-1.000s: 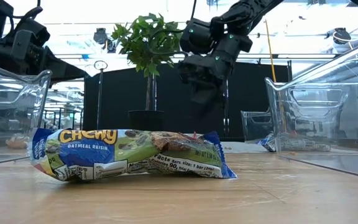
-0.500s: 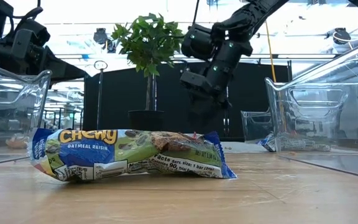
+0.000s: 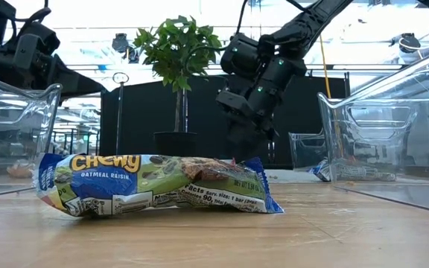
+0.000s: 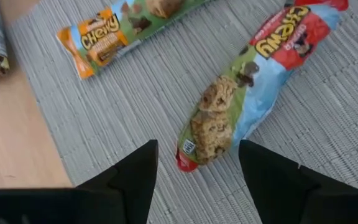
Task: Pick and place Granola Bars by type
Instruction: Put the red granola bar into the top transparent bin
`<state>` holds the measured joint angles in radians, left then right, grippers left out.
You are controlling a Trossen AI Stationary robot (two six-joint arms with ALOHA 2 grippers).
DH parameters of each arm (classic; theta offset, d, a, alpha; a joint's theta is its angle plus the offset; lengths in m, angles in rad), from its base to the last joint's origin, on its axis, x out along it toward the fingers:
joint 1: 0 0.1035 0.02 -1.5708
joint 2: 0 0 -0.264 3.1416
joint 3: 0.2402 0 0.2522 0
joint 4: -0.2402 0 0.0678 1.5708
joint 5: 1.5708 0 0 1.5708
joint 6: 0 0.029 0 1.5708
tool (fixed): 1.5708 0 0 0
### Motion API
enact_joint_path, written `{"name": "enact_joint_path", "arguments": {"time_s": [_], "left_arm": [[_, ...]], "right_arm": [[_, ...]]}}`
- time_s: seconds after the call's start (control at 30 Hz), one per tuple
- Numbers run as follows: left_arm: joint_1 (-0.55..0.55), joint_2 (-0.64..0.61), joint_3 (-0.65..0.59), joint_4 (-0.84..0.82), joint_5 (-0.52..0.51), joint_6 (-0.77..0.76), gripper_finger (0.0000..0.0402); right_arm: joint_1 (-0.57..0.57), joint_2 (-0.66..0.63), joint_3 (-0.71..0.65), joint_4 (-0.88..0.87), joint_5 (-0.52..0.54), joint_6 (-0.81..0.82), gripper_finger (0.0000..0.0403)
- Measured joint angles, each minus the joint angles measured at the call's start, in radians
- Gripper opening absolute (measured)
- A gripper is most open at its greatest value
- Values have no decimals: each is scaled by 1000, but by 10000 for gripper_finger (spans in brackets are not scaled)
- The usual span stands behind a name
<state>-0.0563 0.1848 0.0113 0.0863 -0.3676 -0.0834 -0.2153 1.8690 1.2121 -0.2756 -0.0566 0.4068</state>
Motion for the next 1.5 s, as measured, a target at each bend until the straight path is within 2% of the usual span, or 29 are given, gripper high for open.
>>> {"name": "enact_joint_path", "arguments": {"time_s": [0.8,1.03,1.17,1.33,1.5], "left_arm": [[0,0,0,20,0,6,63],[0,0,0,20,0,5,63],[0,0,0,20,0,5,63],[0,0,0,20,0,5,63],[0,0,0,20,0,5,63]], "right_arm": [[-12,39,0,22,8,38,207],[-15,39,0,43,49,38,147],[-14,39,0,48,7,21,97],[-14,39,0,56,3,-28,22],[-14,39,0,75,3,-69,9]]}}
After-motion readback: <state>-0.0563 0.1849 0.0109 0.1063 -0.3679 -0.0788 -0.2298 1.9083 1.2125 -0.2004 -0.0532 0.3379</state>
